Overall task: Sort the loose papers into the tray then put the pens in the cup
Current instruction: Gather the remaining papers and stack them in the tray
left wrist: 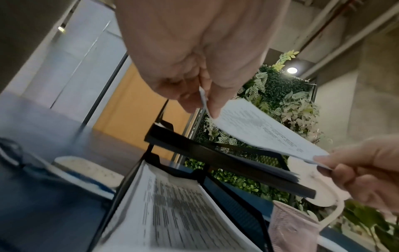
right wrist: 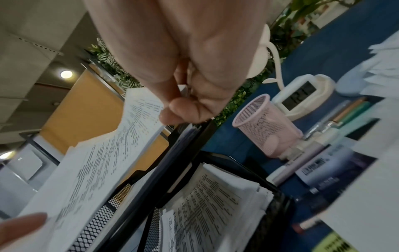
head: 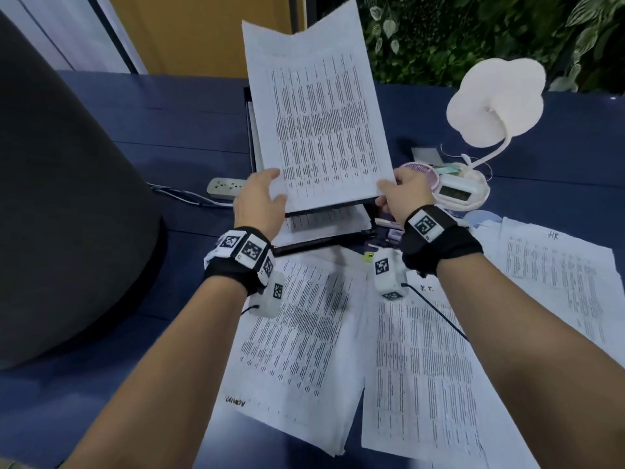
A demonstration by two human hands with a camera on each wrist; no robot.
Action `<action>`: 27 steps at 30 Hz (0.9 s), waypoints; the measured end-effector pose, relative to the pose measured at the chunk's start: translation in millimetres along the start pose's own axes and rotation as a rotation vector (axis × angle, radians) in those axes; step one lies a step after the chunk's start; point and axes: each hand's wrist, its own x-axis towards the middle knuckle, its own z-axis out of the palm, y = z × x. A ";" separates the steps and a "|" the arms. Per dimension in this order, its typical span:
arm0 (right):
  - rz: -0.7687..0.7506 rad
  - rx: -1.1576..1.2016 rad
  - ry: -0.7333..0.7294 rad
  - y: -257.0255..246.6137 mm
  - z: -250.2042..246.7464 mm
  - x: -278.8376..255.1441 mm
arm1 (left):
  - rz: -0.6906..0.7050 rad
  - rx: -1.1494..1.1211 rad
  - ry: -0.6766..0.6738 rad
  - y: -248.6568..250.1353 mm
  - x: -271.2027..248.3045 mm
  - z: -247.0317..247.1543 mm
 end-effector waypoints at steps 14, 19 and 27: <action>-0.209 -0.540 0.051 8.5 20.4 28.5 | 0.105 0.691 -0.107 -25.3 14.3 20.1; -0.271 -0.697 0.004 9.4 22.6 25.7 | 0.075 0.625 -0.151 -31.3 15.2 23.6; -0.302 -0.321 0.139 39.1 21.1 -8.3 | 0.107 0.272 0.071 -48.6 -22.1 27.5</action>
